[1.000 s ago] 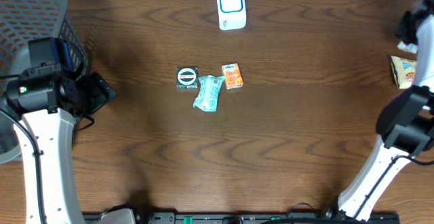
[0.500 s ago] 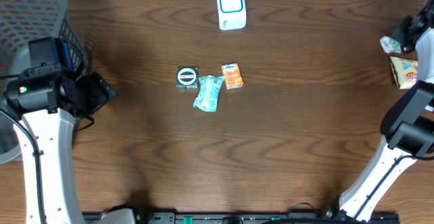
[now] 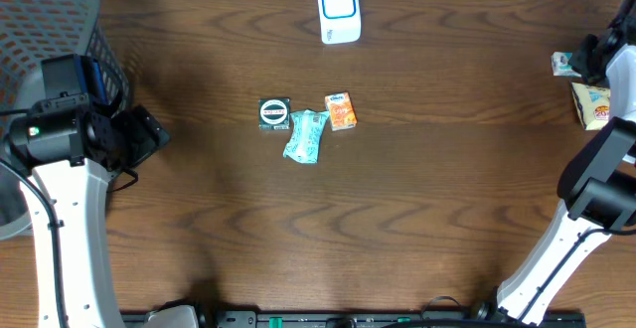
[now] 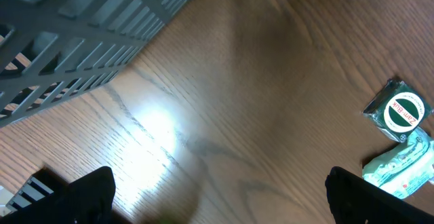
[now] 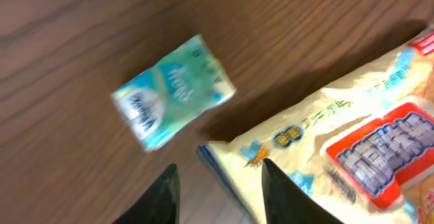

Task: Scan the item barcode
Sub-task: 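Open the right gripper to drop the pack and lift away, then move the right gripper back toward the orange Kleenex pack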

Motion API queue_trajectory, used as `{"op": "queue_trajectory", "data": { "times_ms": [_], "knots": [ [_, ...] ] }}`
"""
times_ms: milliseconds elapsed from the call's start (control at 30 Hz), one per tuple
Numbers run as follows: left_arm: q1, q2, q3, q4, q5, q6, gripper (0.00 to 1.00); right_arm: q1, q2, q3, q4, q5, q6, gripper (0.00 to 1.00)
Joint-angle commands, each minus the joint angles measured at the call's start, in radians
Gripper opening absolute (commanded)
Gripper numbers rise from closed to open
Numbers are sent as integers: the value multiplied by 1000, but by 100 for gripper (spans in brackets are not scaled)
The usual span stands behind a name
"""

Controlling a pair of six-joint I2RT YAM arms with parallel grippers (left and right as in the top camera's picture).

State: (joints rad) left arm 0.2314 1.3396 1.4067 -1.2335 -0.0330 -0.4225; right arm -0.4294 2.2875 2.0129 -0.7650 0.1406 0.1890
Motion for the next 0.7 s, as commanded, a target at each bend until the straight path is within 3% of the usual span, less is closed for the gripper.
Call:
{"op": "queue_trajectory", "data": {
  "times_ms": [0,267,467,567,667],
  "knots": [
    [3,-4,-2,-5,-16,-6,98,34,-154,4,-31,-159,-30,37],
    [3,-4,-2,-5,-16,-6,97,82,-271,4,-191,-752,-30,50],
    [3,-4,-2,-5,-16,-6,98,192,-269,-26,-360,-735,-57,52],
    [3,-4,-2,-5,-16,-6,98,272,-269,-59,-364,-722,-56,59],
    [3,-4,-2,-5,-16,-6,98,346,-269,-95,-353,-722,-56,60]
  ]
}}
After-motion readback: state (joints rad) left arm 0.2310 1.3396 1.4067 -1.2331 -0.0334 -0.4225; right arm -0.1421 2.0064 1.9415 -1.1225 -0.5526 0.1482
